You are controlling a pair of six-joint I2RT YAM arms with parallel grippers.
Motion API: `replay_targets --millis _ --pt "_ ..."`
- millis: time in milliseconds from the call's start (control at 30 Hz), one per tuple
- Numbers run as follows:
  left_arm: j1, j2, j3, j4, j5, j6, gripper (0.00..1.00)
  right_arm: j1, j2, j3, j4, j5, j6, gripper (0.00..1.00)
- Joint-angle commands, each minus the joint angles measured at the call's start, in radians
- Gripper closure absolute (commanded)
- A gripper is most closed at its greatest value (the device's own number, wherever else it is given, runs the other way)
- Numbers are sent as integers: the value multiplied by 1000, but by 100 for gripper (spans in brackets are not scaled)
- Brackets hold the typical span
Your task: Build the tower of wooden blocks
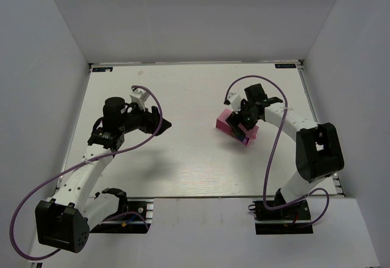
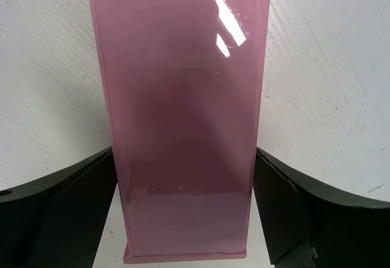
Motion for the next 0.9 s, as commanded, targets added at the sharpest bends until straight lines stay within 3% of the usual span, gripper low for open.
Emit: replay_targets --millis 0,467,700,867 --pt "-3 -27 8 18 30 4 9 -7 13 31 -6 -30 -5 10" --pt "-3 -27 8 18 30 4 9 0 70 122 -32 -76 -3 11" --pt "-3 -27 8 18 30 4 9 -1 93 139 -47 -89 -8 27" --pt "-3 -27 8 18 30 4 9 -4 92 140 -53 -89 -8 50"
